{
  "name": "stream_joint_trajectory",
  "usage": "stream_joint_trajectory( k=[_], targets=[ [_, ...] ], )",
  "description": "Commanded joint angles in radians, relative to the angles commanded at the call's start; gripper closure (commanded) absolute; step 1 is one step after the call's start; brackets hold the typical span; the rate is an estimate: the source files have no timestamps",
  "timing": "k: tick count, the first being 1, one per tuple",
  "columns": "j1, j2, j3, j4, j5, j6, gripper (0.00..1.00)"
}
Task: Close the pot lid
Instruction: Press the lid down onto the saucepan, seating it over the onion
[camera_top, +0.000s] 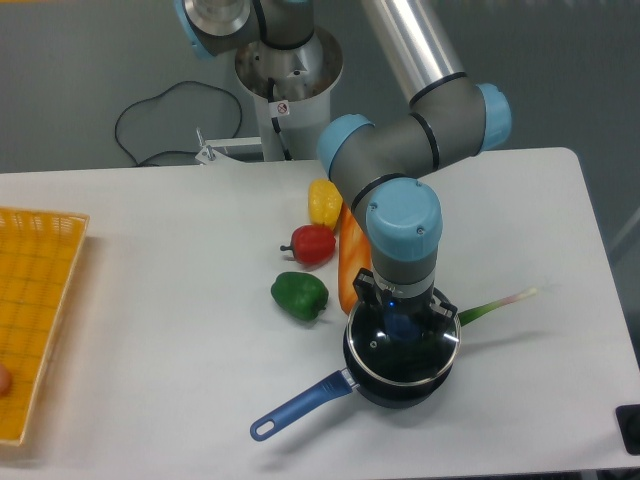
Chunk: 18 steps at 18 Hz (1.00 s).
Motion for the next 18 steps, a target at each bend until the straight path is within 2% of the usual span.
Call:
stream_joint_trajectory(
  k=[9,18],
  targets=[
    [-0.023,-0.023,0.0,0.029,0.049,-0.005,0.59],
    [-0.028,-0.028,-0.002,0.034,0.057,-0.017,0.59]
  ],
)
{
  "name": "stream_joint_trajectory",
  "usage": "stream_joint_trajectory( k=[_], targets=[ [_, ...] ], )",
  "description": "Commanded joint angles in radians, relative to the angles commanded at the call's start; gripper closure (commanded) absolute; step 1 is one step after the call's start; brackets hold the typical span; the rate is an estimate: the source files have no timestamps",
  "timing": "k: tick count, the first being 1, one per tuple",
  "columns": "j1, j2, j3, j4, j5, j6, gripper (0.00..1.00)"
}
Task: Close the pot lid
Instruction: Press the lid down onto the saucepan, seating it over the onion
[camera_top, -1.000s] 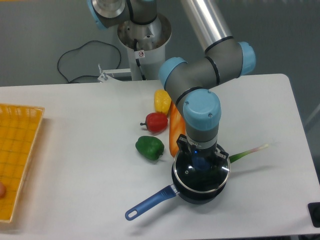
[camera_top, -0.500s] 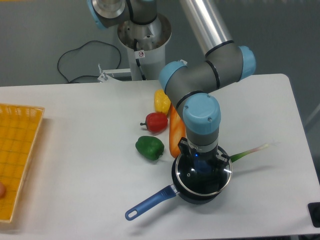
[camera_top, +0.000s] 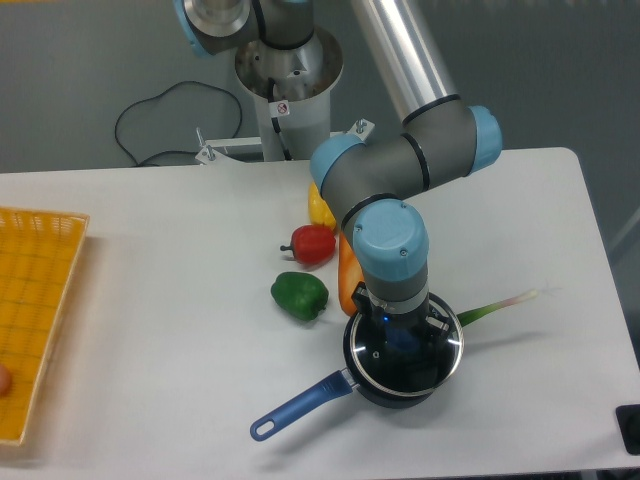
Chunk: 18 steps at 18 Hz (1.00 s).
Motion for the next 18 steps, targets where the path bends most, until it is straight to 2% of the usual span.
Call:
stream_joint_trajectory(
  k=[13,15,18],
  targets=[
    [-0.006,-0.008,0.0,0.002,0.002,-0.008,0.57],
    [-0.006,-0.008,0.0,0.002,0.002,-0.008,0.5],
    [-0.006,-0.008,0.002,0.003,0.002,-0.005,0.3]
  ],
)
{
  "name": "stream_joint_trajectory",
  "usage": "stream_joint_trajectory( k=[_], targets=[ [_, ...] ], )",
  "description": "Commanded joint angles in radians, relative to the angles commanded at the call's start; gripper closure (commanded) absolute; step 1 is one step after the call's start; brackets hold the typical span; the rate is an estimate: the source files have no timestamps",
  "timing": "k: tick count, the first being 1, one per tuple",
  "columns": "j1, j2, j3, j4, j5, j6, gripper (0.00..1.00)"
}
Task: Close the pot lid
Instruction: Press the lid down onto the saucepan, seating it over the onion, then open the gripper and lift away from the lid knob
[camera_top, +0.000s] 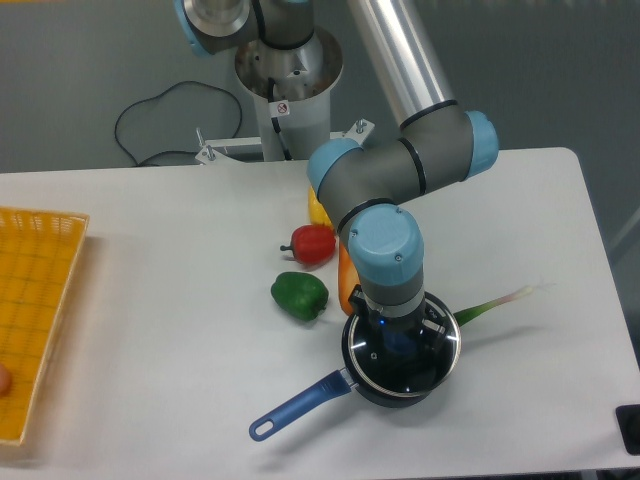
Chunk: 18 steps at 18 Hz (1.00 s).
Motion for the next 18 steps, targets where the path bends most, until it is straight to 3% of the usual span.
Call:
stream_joint_trajectory(
  k=[3,6,12,18],
  targets=[
    [-0.002,0.0,-0.006,0.02,0.002,0.002,0.12],
    [-0.002,0.003,-0.011,0.021,0.002,0.008,0.01],
    [-0.002,0.014,-0.012,0.029,0.0,0.008,0.0],
    [0.029,0.086,-0.05,0.028,-0.009,0.058,0.0]
  ],
)
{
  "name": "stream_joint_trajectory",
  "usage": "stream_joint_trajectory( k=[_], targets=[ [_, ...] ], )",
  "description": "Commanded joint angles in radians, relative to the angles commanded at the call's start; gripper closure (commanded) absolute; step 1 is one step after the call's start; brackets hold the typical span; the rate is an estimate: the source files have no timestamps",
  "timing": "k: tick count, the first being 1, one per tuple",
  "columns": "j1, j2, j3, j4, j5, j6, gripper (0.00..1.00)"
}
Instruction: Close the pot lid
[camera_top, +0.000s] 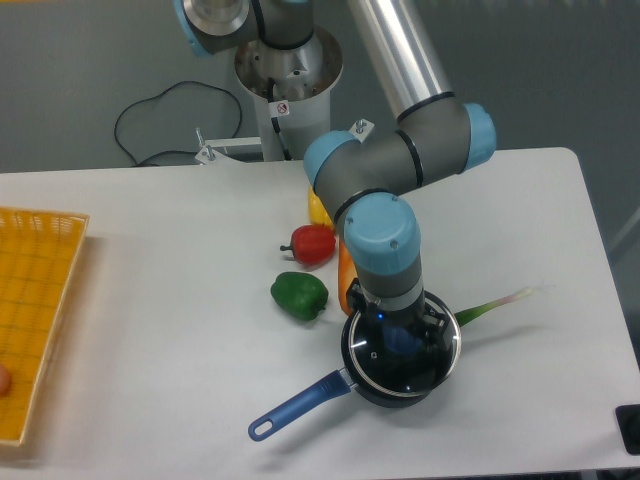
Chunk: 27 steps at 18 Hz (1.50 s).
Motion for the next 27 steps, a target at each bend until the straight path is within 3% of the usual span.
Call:
stream_joint_trajectory(
  k=[8,14,17,20,27],
  targets=[
    [0.139,0.106,-0.089,0.002,-0.043,0.25,0.0],
    [0.212,0.126,-0.101,-0.011,-0.043,0.299,0.0],
    [0.242,0.147,-0.114,-0.018,-0.044,0.441,0.0],
    [0.291,0.163,-0.117,-0.049,-0.058,0.627,0.0],
    [0.477,0.216,-0.115,-0.138,-0.064,0.81,0.0]
  ],
)
